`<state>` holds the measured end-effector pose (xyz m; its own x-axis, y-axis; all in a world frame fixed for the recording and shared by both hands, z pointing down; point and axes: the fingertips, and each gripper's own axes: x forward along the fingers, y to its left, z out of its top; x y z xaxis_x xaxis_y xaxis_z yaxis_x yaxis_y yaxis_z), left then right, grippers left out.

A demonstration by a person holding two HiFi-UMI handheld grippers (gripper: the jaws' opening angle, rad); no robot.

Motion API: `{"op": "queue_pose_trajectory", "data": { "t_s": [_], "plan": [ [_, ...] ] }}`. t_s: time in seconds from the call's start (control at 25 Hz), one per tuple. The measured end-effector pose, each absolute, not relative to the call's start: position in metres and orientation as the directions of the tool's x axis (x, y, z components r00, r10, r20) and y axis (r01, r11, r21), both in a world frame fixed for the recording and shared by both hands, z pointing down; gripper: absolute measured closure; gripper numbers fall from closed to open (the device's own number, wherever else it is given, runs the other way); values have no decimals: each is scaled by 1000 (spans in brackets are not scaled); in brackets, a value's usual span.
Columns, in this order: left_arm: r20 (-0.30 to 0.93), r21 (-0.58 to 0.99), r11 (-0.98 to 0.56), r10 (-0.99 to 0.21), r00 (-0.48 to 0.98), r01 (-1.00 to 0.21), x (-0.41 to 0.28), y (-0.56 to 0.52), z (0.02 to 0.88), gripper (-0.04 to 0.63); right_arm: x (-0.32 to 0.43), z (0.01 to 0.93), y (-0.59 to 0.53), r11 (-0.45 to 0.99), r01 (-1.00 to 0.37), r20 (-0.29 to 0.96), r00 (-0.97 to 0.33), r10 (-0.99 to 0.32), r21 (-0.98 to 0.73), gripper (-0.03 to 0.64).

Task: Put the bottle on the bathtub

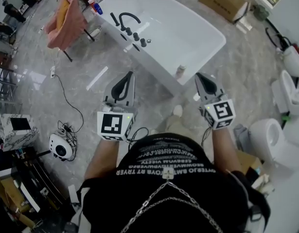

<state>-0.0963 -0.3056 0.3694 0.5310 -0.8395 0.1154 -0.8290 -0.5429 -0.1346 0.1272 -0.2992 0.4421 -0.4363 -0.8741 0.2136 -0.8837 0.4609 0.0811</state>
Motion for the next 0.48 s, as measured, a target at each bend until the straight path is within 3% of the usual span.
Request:
{"op": "queue_pose_trajectory", "data": {
  "t_s": [0.48],
  "plan": [
    [98,-136,-582,-813,573,-802,-102,-285,359,594,96,359,-256,481,-868,115,-469,-876,123,614]
  ]
}}
